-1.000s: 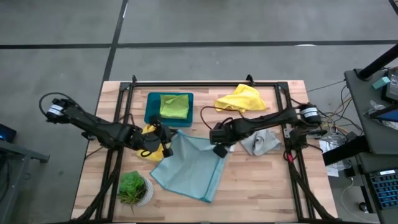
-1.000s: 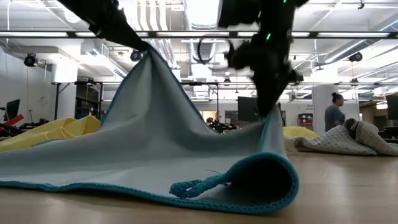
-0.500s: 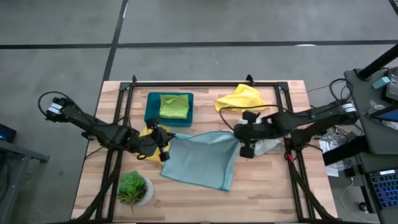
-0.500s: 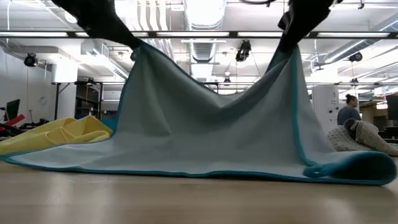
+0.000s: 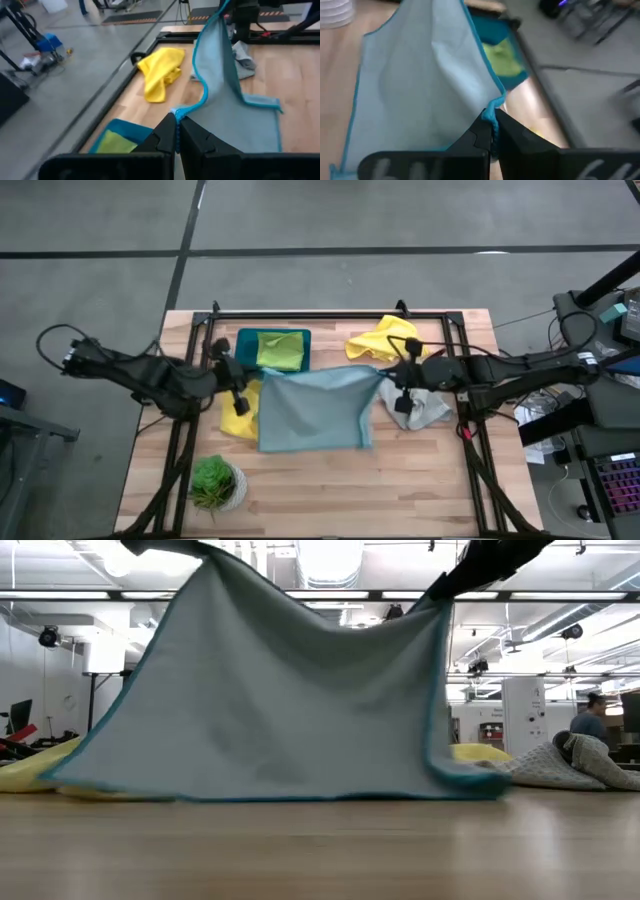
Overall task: Fold microfiber towels
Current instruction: Fold the blue microfiber towel
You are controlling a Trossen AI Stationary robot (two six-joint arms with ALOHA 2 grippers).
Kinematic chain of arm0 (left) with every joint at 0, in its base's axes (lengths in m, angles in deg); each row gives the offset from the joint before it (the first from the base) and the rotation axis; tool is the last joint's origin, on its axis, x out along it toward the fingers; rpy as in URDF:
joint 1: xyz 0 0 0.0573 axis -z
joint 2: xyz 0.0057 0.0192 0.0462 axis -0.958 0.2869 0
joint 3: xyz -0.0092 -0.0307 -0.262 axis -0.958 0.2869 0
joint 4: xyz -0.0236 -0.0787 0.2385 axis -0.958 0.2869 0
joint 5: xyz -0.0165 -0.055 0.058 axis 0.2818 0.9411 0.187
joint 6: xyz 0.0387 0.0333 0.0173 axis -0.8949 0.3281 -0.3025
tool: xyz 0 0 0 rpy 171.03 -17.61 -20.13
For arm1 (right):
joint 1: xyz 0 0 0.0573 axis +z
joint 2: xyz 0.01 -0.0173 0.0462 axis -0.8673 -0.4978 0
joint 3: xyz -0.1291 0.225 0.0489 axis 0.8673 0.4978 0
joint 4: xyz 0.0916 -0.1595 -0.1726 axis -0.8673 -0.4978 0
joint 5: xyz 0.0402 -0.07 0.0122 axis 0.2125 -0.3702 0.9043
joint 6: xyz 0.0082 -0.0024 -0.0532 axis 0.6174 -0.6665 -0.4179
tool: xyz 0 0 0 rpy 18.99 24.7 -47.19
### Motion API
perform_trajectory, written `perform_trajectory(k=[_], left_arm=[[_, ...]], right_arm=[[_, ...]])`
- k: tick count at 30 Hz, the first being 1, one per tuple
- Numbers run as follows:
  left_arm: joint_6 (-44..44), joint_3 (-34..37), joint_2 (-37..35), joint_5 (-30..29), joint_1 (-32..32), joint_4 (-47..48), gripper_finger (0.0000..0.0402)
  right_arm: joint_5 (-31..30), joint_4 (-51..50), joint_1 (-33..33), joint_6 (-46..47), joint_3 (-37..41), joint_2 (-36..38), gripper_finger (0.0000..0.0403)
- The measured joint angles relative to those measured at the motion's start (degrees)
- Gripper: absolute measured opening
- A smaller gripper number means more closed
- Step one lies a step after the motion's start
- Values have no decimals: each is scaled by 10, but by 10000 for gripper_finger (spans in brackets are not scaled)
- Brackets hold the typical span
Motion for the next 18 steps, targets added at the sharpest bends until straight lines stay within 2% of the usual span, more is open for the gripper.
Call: perform_trajectory(k=[4,10,13,18], left_arm=[[-40,-11,-43,7,-1,16,0],[-91,-8,-96,36,-2,13,0],[-98,-4,-101,60,-2,-3,0],[-137,-3,-91,64,-2,-138,0]], right_arm=[[-59,33,-17,-43,7,19,8],[-50,40,-21,-86,-29,38,8],[-2,39,-20,-102,-47,41,8],[192,25,-24,-113,-102,40,8]])
